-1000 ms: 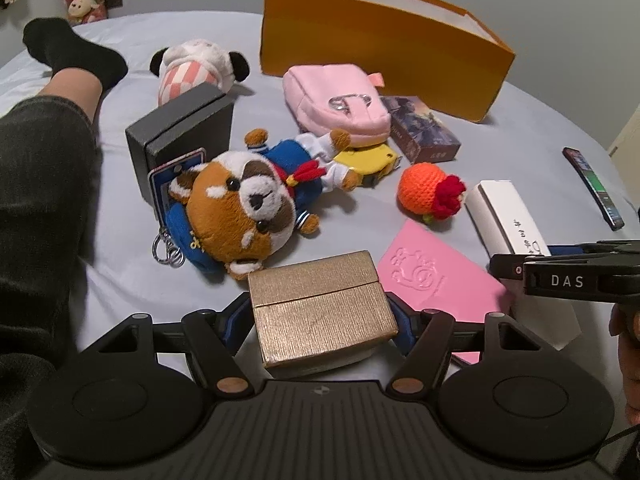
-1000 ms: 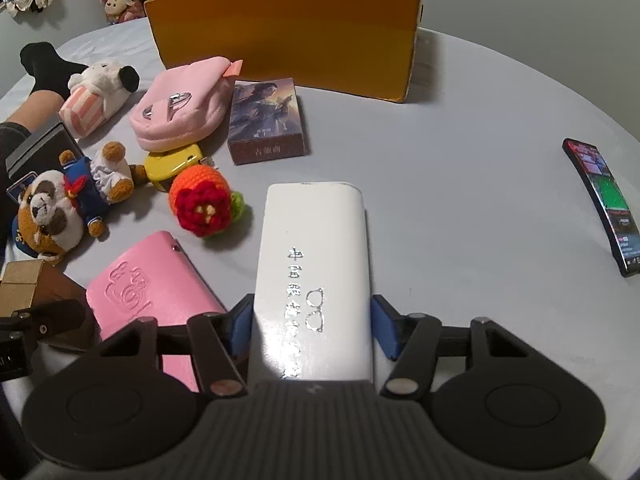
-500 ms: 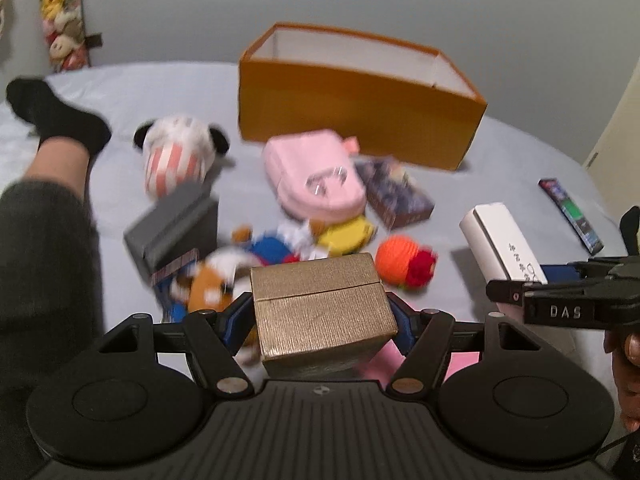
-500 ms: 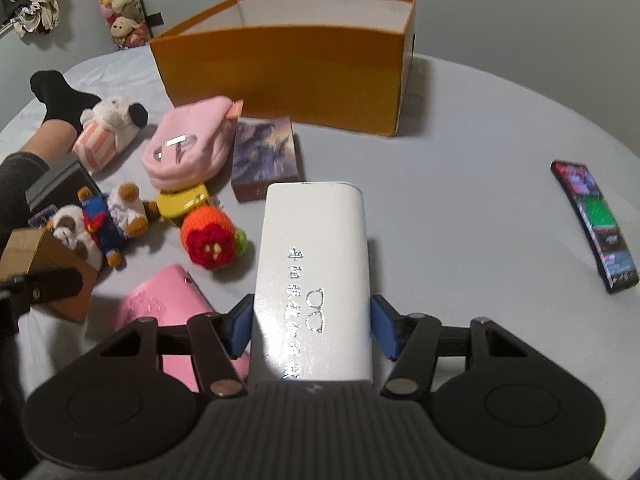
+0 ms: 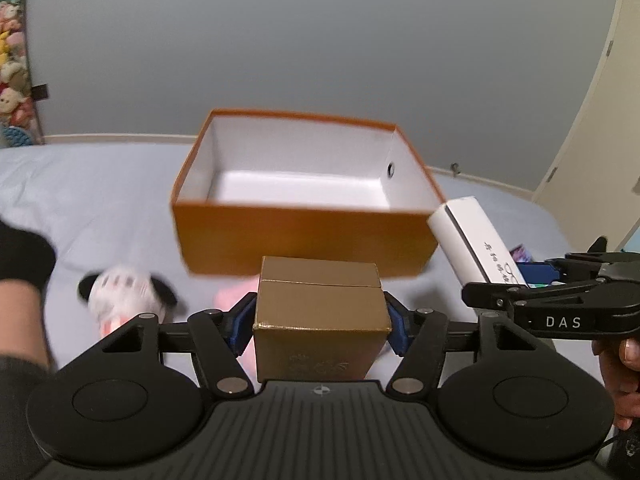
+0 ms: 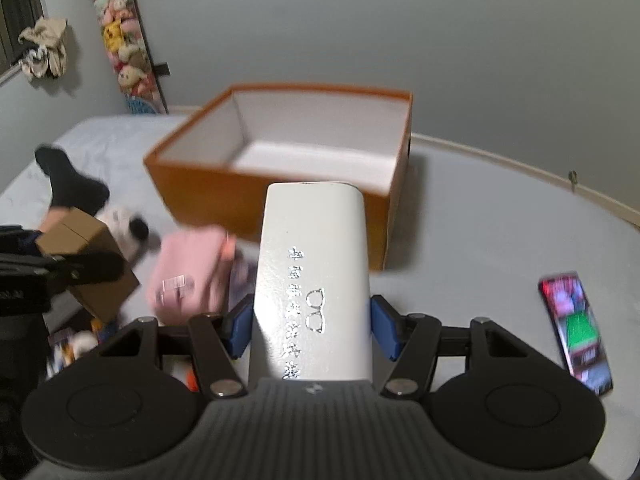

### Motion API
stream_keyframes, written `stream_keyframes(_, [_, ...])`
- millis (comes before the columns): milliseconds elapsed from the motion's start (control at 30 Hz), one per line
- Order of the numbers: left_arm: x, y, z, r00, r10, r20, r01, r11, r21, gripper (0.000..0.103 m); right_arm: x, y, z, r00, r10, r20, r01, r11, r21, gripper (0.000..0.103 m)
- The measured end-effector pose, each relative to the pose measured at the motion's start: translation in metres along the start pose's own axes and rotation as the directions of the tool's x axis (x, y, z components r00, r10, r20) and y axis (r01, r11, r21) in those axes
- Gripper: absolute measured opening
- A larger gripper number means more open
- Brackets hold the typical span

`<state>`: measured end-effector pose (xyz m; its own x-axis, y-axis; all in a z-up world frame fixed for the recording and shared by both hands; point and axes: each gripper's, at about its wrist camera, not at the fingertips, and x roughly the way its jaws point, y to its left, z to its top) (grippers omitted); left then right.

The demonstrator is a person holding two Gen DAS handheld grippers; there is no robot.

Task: Organize objects
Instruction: 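Carry the gold box and white case over the orange box with both grippers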

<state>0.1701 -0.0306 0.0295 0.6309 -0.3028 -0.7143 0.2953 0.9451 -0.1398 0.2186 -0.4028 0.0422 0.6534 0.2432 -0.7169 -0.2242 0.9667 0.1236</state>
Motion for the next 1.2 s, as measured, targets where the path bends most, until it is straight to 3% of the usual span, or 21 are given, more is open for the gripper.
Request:
stream_keyframes(367, [0.043, -0.006, 0.083, 1.0, 0.011, 0.013, -0.012, 0.995, 0.099, 0.072, 0.034, -0.01, 0.098, 0.999, 0.013, 0.029, -0.014, 0.999, 0.028, 0.062])
stream_keyframes(600, [0.085, -0.005, 0.12, 0.999, -0.007, -0.035, 0.01, 0.997, 0.082, 0.072, 0.084, -0.024, 0.15, 0.999, 0.026, -0.026, -0.023, 0.993, 0.112, 0.062])
stream_keyframes(733, [0.115, 0.0, 0.125, 0.997, 0.027, -0.079, -0.02, 0.996, 0.086, 0.072, 0.12, -0.03, 0.162, 0.996, 0.013, -0.083, -0.001, 0.989, 0.148, 0.062])
stream_keyframes(967, [0.17, 0.008, 0.123, 0.98, -0.005, -0.198, 0.008, 1.0, 0.013, 0.072, 0.179, -0.038, 0.158, 0.977, -0.012, -0.215, 0.051, 0.983, 0.174, 0.062])
stream_keyframes(1100, [0.194, 0.007, 0.121, 0.97, 0.018, -0.241, -0.017, 1.0, 0.007, 0.072, 0.195, -0.029, 0.157, 0.967, -0.128, -0.221, 0.143, 0.988, 0.053, 0.062])
stream_keyframes(1200, [0.208, 0.013, 0.118, 0.959, 0.011, -0.282, -0.022, 0.999, -0.034, 0.072, 0.2, -0.027, 0.161, 0.962, -0.148, -0.231, 0.156, 0.988, 0.016, 0.062])
